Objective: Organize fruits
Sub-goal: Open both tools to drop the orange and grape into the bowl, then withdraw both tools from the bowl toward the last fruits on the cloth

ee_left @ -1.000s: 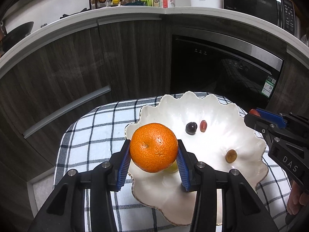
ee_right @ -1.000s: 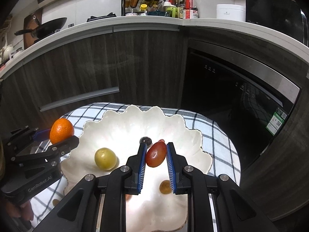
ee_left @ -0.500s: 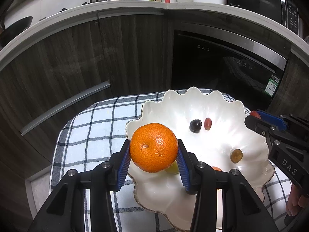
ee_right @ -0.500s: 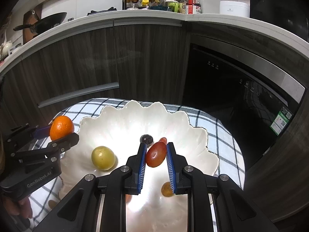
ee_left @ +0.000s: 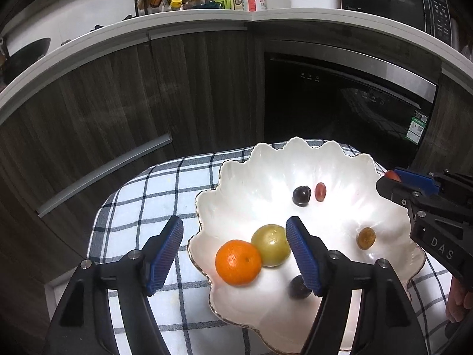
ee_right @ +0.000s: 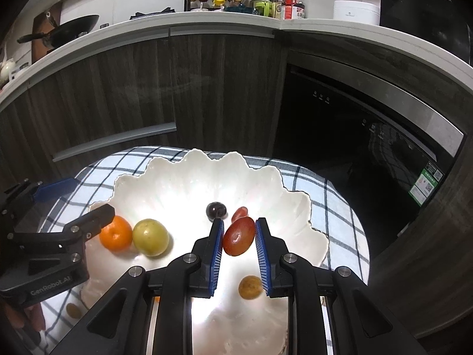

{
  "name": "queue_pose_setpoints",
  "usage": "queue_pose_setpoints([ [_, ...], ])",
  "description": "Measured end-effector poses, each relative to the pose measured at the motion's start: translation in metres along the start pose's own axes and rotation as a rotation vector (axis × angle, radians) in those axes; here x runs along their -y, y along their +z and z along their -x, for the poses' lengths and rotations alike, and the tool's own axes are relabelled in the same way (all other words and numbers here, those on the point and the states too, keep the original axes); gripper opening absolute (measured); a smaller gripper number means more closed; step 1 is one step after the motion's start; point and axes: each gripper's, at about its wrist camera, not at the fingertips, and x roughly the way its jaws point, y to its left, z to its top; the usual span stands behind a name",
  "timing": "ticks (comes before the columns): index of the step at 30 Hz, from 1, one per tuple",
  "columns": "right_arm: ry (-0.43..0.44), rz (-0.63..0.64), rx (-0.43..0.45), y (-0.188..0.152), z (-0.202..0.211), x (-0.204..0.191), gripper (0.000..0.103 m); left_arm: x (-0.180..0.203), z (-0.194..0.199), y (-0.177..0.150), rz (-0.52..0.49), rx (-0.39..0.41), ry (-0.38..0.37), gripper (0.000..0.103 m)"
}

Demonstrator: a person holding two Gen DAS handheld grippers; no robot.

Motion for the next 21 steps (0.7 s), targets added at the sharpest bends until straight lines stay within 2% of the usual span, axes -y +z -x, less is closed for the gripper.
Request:
queue_pose_setpoints([
  [1,-0.001,-0.004,-0.004,0.0,0.0,0.001,0.03,0.0,0.001,0.0,0.002,0.002,0.002,0.074],
  [3,-0.007,-0.013,0.005,0.0,0.002,0.001,0.053,-0.001,0.002,-0.002,0.005,0.008,0.013,0.082],
  [5,-0.015,-0.015,0.023,0.001,0.006,0.002,0.058,-0.003,0.004,-0.003,0.011,0.013,0.022,0.085],
  [11,-0.012,-0.015,0.027,0.002,0.012,-0.001,0.058,-0.007,0.013,-0.005,0.029,0.019,0.023,0.093],
  [15,-0.013,-0.03,0.03,0.002,0.02,-0.001,0.063,-0.01,0.026,-0.004,0.031,0.039,0.027,0.094],
  [21,-0.023,-0.042,0.056,0.002,0.041,-0.003,0.063,-0.011,0.046,0.0,0.024,0.072,0.036,0.094],
])
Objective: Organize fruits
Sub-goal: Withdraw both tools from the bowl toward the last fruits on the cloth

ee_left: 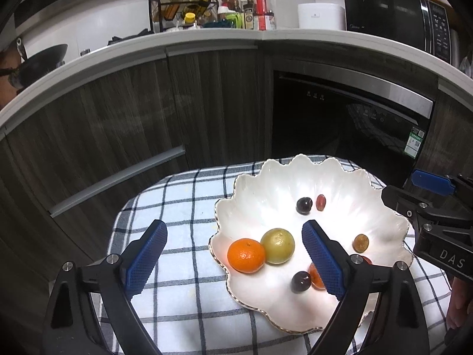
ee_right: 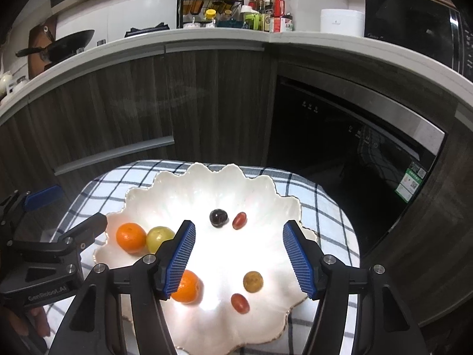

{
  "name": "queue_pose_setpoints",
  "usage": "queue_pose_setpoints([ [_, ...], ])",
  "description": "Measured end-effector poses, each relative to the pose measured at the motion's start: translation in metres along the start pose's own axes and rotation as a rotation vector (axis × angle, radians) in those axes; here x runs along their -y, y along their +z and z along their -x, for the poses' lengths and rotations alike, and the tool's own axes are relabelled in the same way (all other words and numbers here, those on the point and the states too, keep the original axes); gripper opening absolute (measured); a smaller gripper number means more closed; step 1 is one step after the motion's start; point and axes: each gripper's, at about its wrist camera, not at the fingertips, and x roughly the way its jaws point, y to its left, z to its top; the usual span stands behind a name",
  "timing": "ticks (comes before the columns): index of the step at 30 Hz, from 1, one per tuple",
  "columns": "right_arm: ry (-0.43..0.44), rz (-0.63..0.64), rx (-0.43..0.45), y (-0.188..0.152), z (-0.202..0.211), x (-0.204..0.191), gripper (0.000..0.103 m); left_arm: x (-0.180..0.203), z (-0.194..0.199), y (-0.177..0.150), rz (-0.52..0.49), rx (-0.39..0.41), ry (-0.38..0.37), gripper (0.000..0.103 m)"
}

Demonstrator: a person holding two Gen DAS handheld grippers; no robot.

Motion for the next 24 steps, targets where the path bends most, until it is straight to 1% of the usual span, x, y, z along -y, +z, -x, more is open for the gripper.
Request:
queue_pose_setpoints([
  [10,-0.012,0.0,0.051,0.0,0.036,-0.005,0.063,-0.002,0.032,-0.002,-0.002,0.027,0.017,0.094],
  [24,-0.017,-0.014,0.084,-0.014,0.078,-0.01,0.063,-0.003,0.078,-0.008,-0.008,0.073,0.031,0.094],
])
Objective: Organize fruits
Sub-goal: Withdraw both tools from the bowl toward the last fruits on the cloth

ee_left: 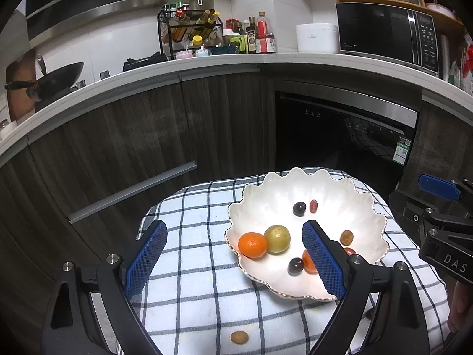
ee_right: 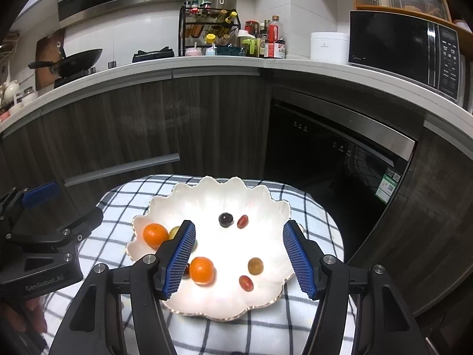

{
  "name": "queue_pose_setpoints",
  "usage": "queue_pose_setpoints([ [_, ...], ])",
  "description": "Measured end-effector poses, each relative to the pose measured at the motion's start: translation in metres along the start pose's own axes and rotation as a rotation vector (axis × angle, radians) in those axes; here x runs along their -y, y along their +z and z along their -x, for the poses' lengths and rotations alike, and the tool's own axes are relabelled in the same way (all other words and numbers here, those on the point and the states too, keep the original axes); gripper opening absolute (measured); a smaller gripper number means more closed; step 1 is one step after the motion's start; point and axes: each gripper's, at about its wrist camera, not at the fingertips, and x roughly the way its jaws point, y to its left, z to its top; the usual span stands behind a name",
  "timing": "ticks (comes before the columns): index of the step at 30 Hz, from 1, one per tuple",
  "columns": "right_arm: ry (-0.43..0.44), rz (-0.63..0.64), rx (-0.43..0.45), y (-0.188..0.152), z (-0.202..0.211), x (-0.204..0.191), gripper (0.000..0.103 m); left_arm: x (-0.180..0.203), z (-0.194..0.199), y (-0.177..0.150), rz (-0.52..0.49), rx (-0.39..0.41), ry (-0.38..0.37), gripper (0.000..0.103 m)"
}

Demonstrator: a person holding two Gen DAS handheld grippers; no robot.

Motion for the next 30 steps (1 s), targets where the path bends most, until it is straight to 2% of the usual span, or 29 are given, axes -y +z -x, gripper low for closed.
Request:
queue_pose_setpoints([
  [18,-0.065,-0.047,0.019,-0.025,0.041,-0.006,0.063,-0.004,0.041,-0.024,-0.022,0.034,0.01,0.094],
  [25,-0.104,-0.062,0.036,-0.042,0.05,-0.01,0.063,-0.006,0.041,-0.041,-0.016,0.023,0.018,0.094],
  [30,-0.115,-0.075,0.014,-0.057,0.046,-0.014,0.063,-0.009,0.033,-0.057,0.005,-0.008,0.022,0.093],
])
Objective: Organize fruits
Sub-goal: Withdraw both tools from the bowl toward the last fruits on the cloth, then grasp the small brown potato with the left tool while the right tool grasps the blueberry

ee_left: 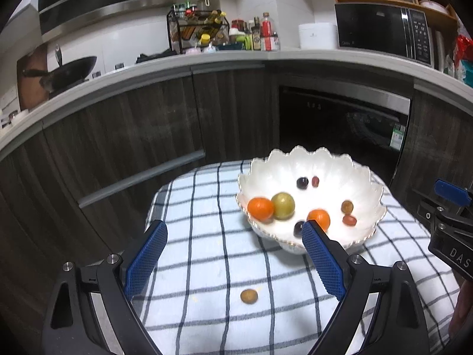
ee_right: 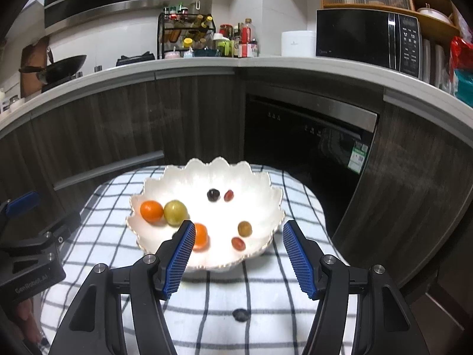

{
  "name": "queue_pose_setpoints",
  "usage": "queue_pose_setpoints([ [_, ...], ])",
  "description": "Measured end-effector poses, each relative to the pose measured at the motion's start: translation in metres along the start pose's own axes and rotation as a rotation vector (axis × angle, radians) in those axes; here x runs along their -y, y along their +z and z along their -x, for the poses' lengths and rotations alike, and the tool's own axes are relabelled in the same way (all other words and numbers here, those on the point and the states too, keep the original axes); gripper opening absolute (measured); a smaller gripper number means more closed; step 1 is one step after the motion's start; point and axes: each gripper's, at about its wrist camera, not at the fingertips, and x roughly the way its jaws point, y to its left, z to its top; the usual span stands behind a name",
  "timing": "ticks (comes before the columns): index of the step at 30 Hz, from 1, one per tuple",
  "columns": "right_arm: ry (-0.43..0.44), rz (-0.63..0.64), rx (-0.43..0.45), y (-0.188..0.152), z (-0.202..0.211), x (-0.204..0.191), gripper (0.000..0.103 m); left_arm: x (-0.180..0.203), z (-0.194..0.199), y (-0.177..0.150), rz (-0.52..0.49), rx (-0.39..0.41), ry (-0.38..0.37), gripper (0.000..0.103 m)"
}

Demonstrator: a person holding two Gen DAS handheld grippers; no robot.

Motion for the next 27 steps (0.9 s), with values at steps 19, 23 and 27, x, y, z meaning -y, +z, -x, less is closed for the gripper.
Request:
queue_pose_setpoints([
  [19,-0.043,-0.021,-0.111,-0.066,-0.026,-0.009,0.063,0.012,-0.033,-0.054,-0.063,-0.085,0.004,0.088],
  [23,-0.049,-0.009,-0.123,-0.07,-0.032,-0.011,0.063,0.011,-0.044,-0.064,-0.042,-0.113,-0.014,0.083],
  [27,-0.049,-0.001,-0.15,-0.077,-0.04,-0.012,0.063,0.014,-0.056,-0.071,-0.053,-0.145,-0.032,0.078],
])
